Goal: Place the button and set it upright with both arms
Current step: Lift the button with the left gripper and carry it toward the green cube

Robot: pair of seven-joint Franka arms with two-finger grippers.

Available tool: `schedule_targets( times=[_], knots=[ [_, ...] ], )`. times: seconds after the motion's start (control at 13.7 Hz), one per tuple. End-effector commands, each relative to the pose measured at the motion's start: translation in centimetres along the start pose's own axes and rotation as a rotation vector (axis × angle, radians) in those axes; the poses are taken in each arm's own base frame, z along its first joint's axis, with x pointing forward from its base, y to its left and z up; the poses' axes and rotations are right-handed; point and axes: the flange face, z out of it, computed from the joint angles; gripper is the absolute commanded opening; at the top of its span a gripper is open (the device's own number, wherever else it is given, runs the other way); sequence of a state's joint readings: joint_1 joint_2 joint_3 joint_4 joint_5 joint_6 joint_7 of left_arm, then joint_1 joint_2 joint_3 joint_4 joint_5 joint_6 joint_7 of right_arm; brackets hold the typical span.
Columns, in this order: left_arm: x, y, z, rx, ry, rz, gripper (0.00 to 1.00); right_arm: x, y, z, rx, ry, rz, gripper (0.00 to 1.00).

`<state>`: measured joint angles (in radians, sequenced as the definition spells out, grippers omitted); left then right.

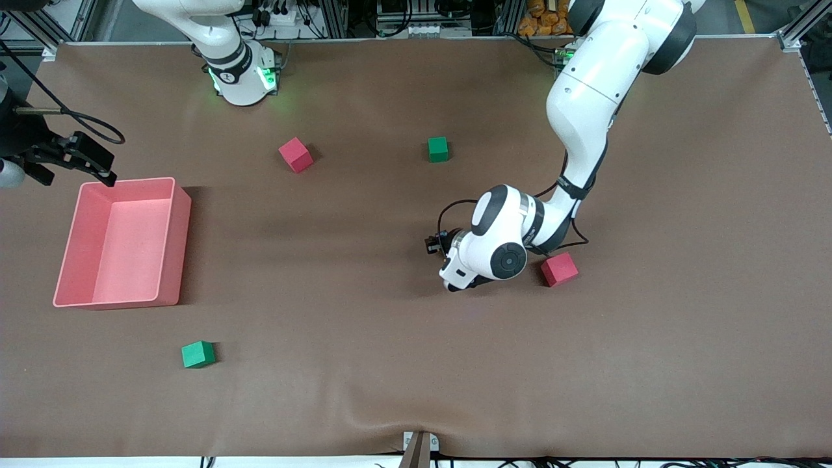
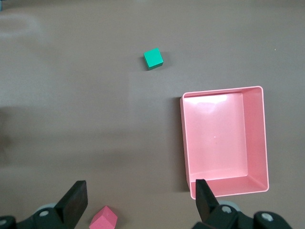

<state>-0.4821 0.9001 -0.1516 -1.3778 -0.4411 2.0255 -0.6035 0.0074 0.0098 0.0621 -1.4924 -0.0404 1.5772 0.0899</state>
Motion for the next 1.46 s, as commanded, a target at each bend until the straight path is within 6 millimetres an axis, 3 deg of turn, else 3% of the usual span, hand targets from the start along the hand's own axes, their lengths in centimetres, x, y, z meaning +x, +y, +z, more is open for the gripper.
schedule_targets(
  times=[0.0,0.15,0.51,0.66,0.8,1.02,1.17,1.39],
  knots=[
    [0.4,0.0,0.5,0.021,0.007,-0.022,0.62,0.0,0.0,-0.5,0.017,-0.004,-0.008,1.00],
    [0.6,-0.1,0.5,0.021,0.007,-0.026,0.60,0.0,0.1,-0.5,0.017,-0.004,-0.006,1.00],
    [0.8,-0.3,0.4,0.018,0.009,-0.038,0.29,0.0,0.1,-0.5,0.017,-0.004,-0.006,1.00],
    [0.8,-0.1,0.6,0.015,0.014,-0.085,0.12,0.0,0.2,-0.5,0.017,-0.005,-0.005,1.00],
    [0.6,0.2,0.2,0.009,0.019,-0.116,0.02,0.0,0.2,-0.5,0.017,-0.005,-0.005,1.00],
    [-1.2,2.6,-1.1,-0.027,0.067,-0.182,0.00,0.0,0.2,-0.5,0.017,-0.005,-0.005,1.00],
    [-2.4,4.4,-0.6,-0.050,0.103,-0.234,0.00,0.1,0.1,-0.4,0.019,-0.005,-0.006,1.00],
    [-3.6,6.1,-2.7,-0.106,0.152,-0.290,0.00,0.0,-0.4,-0.4,0.023,-0.008,-0.014,1.00]
  ],
)
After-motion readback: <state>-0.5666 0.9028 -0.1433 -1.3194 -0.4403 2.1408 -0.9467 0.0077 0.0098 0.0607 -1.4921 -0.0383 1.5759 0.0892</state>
